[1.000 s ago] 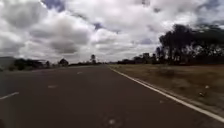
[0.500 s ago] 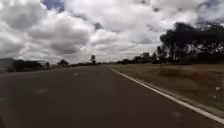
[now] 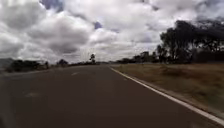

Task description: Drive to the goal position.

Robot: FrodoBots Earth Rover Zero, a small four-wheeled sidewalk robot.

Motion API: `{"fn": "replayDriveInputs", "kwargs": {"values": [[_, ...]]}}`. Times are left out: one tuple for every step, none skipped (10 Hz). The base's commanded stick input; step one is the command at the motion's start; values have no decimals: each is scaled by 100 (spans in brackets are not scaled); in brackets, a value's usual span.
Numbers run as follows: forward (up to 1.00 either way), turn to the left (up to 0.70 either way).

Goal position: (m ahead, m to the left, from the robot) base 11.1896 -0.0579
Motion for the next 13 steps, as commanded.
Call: {"fn": "replayDriveInputs", "kwargs": {"values": [[81, 0], [80, 0], [80, 0], [80, -1], [80, -6], [80, -11], [80, -16], [80, -22], [80, -27], [80, -32], [80, -32], [80, -32], [80, -30]]}}
